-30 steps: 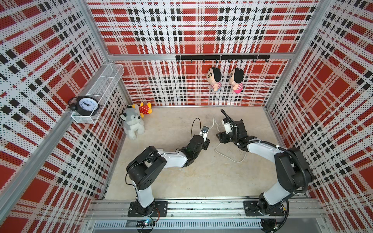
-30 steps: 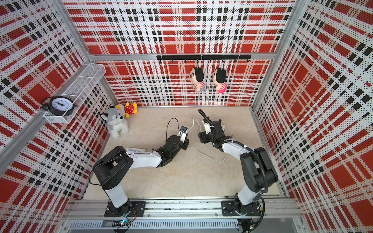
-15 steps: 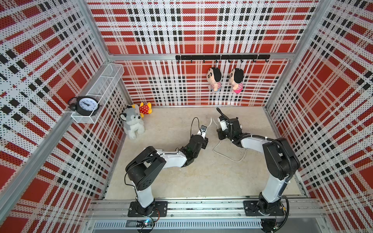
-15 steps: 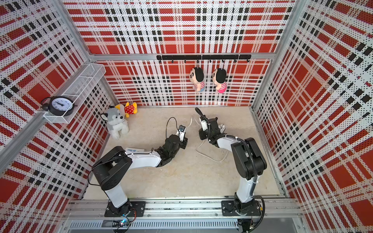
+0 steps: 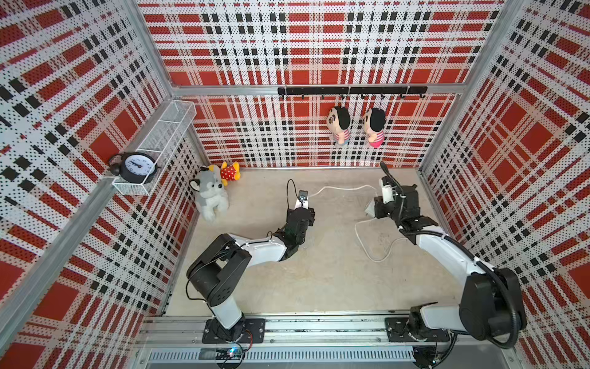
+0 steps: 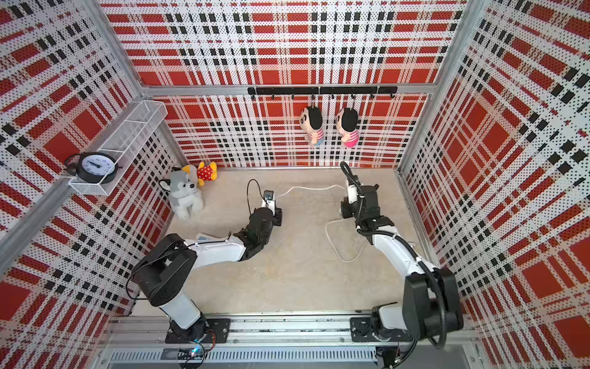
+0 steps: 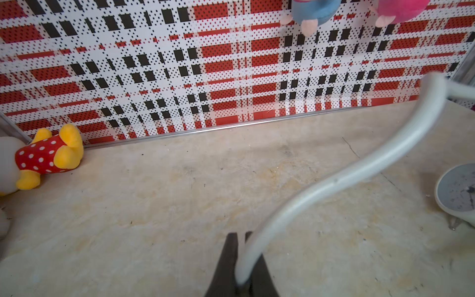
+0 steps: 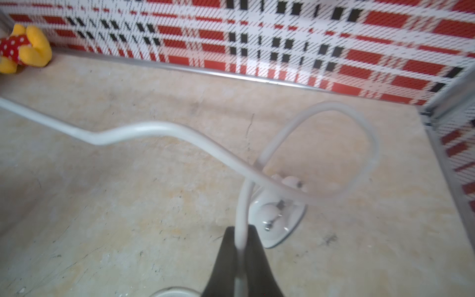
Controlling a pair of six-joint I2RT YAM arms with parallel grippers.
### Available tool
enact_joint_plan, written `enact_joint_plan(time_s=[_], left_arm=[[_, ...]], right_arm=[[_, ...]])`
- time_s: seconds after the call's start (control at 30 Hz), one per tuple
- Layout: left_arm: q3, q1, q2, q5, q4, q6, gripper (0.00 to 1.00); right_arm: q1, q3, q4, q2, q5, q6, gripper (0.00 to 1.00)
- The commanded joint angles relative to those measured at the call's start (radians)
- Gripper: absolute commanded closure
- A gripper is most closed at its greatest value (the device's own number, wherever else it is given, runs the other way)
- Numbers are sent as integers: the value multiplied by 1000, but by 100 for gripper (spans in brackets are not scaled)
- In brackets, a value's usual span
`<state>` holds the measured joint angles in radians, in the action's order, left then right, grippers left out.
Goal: Unwrap the cord wrapped around the power strip
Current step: Adjust the power cord at the center of the board.
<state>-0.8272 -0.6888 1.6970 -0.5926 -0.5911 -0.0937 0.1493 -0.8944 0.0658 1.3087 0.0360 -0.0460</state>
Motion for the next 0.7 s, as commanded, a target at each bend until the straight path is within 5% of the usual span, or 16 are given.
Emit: enact_joint_plan(time_s=[0.0,0.33,0.67], left_arm=[[30,56,-34,-70,-14,-62,100],[56,110,-47,-65,-39,-77,100],[15,86,68,-76,-30,-46,100]], right_arm=[[-83,22,77,-51,-48,-13,100],[-206,37,13,44,-236,-109,100],[-244,-255,-16,413,-24,-200,100]])
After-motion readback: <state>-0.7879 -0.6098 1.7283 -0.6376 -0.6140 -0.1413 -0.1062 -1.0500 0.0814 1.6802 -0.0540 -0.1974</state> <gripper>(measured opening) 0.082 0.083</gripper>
